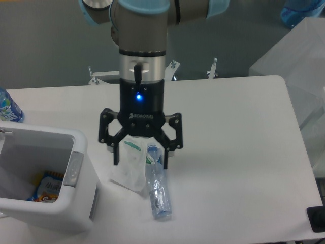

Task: Open the trash can
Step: 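Raise the gripper away from the opened trash can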

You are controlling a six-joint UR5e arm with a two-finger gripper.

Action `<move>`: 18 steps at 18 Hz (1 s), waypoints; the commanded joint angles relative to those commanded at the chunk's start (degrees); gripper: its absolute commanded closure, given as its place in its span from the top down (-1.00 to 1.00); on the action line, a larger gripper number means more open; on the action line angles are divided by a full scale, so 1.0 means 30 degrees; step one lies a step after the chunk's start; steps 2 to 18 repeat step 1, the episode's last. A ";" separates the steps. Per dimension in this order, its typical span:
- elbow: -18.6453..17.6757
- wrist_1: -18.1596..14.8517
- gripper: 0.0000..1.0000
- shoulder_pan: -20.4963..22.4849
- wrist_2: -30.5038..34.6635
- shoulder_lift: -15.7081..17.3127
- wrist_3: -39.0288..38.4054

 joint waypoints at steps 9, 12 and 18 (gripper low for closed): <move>0.0029 0.0000 1.00 0.0000 0.0001 0.0000 0.0059; 0.0029 0.0000 1.00 0.0000 0.0001 0.0000 0.0059; 0.0029 0.0000 1.00 0.0000 0.0001 0.0000 0.0059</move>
